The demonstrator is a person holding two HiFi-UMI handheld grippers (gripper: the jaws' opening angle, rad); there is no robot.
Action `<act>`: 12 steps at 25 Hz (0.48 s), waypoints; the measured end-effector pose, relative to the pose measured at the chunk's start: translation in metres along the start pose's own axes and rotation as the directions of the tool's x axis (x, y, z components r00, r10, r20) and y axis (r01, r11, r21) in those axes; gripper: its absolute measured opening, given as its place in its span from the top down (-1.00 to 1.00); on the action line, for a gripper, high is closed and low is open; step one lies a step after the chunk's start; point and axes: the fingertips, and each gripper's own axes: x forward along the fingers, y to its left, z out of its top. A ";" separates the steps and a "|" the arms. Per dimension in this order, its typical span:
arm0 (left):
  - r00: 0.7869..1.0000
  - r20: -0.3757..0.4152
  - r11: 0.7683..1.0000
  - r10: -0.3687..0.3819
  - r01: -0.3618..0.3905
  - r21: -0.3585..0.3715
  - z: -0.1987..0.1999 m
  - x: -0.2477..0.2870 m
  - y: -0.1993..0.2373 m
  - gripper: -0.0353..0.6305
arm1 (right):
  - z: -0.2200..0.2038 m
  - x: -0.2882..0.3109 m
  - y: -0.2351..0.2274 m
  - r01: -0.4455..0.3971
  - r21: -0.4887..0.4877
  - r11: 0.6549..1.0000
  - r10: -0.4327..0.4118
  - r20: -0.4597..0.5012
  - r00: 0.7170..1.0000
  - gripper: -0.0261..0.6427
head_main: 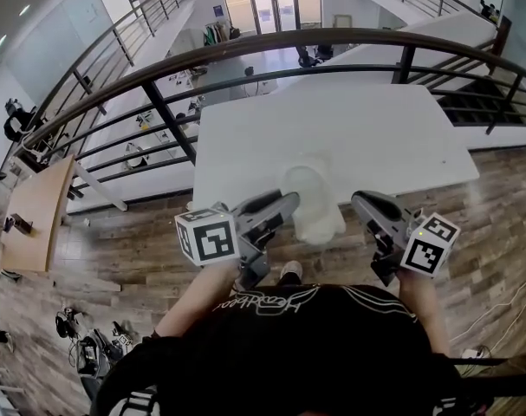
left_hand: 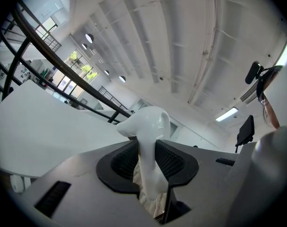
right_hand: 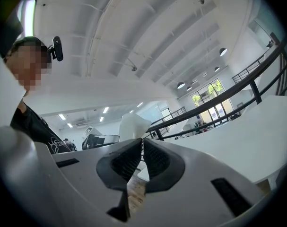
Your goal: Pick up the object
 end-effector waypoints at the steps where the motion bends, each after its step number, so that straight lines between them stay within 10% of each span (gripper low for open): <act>1: 1.000 -0.003 1.000 0.003 -0.003 0.005 0.000 0.000 0.000 0.54 | 0.000 0.000 0.000 0.000 0.002 1.000 0.000 0.000 1.000 0.85; 12: 1.000 -0.011 1.000 0.016 -0.016 -0.011 -0.004 0.001 0.004 0.55 | -0.003 0.002 -0.005 0.012 0.015 1.000 -0.012 -0.005 1.000 0.85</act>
